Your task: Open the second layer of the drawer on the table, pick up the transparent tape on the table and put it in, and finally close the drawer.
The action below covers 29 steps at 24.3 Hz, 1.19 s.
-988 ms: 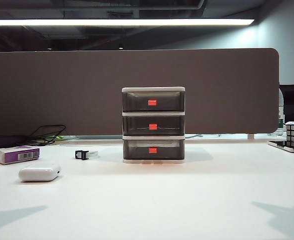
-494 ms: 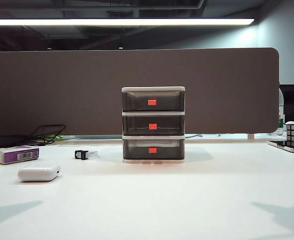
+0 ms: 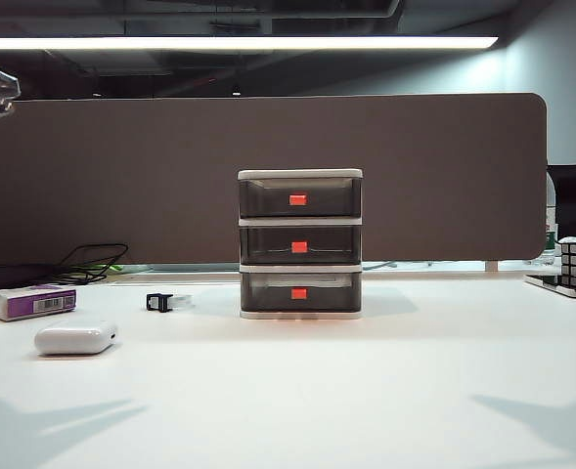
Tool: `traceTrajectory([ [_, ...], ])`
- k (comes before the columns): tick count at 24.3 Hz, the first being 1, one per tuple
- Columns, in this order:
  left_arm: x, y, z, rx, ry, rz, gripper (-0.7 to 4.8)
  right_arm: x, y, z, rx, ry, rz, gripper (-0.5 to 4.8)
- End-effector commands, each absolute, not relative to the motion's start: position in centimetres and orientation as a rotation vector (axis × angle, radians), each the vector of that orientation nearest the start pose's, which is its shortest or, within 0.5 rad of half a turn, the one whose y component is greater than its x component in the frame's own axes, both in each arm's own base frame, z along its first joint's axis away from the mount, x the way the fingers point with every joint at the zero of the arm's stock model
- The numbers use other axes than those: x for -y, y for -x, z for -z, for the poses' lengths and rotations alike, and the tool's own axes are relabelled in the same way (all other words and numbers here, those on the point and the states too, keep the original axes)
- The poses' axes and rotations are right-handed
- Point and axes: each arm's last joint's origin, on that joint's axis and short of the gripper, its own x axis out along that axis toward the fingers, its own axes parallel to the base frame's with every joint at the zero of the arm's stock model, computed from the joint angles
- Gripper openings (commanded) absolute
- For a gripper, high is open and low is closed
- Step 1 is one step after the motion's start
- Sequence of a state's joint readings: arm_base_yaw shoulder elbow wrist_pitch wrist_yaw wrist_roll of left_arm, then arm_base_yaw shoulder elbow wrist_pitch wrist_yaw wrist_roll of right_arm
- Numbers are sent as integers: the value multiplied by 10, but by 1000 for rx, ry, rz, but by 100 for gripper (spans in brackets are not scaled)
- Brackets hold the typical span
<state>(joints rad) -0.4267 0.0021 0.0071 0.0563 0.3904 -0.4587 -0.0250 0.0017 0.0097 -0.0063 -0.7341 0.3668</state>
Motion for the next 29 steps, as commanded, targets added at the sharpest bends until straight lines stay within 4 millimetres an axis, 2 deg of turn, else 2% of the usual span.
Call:
traceTrajectory([
  [1,53,-81,-174,-73,422,775,72,-21,-89,-176,-87,-340,-699,-5],
  [10,62,-83,-179,-50,413,825,79,-32,-85,-183,-78,-345,-716,-5],
  [13,65,-86,-182,-35,351,834,89,-35,-84,-183,-85,-345,-717,-5],
  [17,71,-94,-187,-58,268,833,89,-39,-83,-183,-92,-347,-732,-5],
  [25,87,-118,-189,-40,259,831,90,-39,-83,-184,-80,-344,-685,-5],
  [26,89,-122,-189,-56,256,830,101,-39,-83,-184,-78,-344,-682,-5],
  [27,94,-129,-189,-82,250,834,160,-39,-83,-186,-72,-341,-678,-5],
  [29,102,-139,-190,-113,245,834,203,-38,-83,-188,-60,-322,-669,-5],
])
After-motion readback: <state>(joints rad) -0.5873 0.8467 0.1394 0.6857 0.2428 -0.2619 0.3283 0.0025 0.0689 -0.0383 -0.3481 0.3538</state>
